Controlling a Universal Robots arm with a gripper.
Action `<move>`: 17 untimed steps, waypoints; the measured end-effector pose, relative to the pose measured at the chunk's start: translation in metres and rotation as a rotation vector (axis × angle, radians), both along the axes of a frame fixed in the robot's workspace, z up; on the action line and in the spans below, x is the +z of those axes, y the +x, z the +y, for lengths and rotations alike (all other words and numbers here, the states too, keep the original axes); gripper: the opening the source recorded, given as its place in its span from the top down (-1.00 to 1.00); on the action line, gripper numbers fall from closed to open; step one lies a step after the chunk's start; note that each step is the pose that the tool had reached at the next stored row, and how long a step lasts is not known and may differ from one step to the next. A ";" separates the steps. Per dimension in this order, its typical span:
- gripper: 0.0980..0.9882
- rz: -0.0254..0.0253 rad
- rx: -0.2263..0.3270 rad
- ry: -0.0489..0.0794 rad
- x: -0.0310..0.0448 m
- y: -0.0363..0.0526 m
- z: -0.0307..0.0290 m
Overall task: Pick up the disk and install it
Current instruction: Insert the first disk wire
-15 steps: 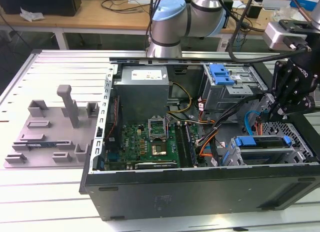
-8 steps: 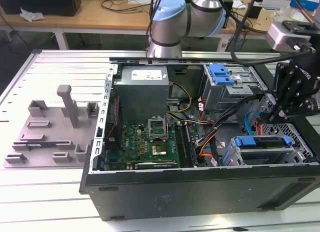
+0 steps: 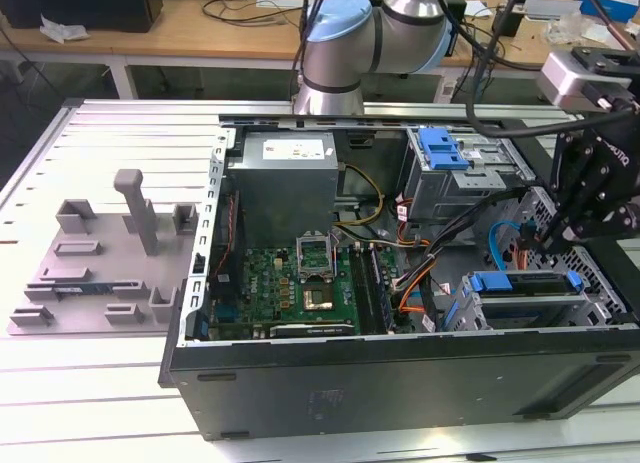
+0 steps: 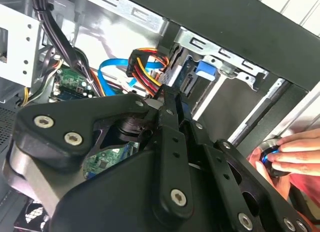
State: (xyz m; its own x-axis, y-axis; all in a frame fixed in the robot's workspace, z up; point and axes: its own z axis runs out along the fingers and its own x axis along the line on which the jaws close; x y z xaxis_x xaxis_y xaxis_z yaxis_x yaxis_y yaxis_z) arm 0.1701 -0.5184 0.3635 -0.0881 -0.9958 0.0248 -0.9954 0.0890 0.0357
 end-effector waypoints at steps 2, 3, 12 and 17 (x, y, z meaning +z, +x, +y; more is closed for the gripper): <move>0.85 0.0000 0.000 0.000 -0.0001 0.0014 -0.0027; 0.85 0.0000 -0.001 0.000 -0.0002 0.0018 -0.0034; 0.85 0.0003 -0.018 0.000 -0.0026 0.0035 -0.0072; 0.85 -0.0025 -0.017 0.000 -0.0042 0.0020 -0.0074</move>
